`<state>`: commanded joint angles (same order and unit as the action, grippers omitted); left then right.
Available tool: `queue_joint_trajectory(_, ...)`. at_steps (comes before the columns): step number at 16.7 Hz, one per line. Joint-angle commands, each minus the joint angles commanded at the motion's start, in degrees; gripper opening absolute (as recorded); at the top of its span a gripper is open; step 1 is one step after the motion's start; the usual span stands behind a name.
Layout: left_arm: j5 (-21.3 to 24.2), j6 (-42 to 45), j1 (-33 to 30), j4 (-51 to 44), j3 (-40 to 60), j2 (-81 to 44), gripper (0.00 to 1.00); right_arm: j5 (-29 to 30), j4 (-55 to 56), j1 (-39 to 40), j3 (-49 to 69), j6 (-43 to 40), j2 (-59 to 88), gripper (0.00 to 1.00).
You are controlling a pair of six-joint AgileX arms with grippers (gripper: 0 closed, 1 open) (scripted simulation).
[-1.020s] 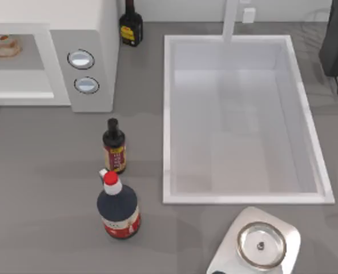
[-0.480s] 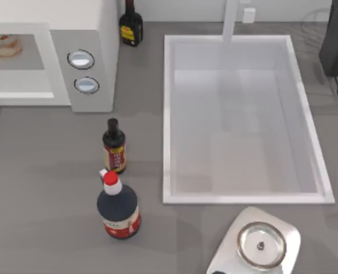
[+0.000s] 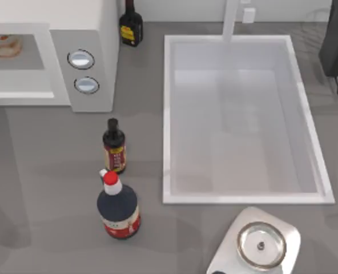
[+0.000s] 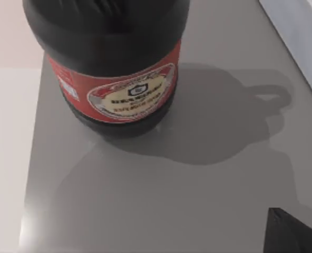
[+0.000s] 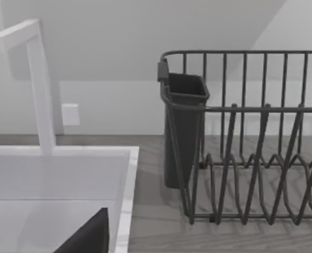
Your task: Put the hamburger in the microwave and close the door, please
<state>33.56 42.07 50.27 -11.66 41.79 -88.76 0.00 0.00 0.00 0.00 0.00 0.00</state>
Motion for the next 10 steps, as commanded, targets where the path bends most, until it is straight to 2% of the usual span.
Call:
queue_joint_trajectory(6,-0.40,-1.24,-1.14,0.92,-1.67,1.51,0.00,0.00,0.00,0.00,0.00,0.00,0.00,1.00)
queue_joint_trajectory(10,-4.36,-7.17,-7.52,2.73,-6.87,7.82,0.00,0.00,0.00,0.00,0.00,0.00,0.00,1.00)
